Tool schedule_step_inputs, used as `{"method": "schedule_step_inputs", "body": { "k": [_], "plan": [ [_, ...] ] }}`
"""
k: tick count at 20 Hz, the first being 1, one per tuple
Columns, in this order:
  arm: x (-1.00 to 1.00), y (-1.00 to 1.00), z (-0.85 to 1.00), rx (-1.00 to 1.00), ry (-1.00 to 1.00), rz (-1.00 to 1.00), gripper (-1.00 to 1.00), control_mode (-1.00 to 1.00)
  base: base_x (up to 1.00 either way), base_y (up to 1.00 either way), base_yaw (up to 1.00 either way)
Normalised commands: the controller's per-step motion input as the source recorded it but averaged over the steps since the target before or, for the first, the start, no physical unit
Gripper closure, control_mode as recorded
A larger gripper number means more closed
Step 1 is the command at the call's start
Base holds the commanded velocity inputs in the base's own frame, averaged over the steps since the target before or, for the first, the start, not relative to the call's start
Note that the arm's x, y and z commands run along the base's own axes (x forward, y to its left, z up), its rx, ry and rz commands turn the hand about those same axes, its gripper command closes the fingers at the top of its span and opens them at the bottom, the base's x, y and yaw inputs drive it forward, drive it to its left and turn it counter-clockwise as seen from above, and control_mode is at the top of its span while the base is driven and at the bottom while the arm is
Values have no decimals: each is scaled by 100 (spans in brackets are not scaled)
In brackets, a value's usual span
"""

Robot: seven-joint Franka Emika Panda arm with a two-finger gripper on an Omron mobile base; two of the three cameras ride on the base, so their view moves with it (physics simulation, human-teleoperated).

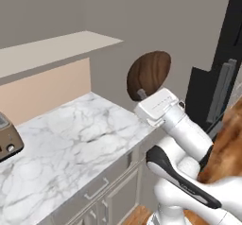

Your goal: Take the smaller bowl and place it next to the appetizer plate on the dining counter , and place the larger bowl next to the plate with cooked food.

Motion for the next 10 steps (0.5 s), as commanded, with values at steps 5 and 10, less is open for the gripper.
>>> {"method": "schedule_step_inputs", "body": {
  "k": [5,10],
  "plan": [
    [0,0,0,0,0,0,100,100,-85,-8,-37],
    [0,0,0,0,0,0,100,100,-18,0,-73]
  ]
}}
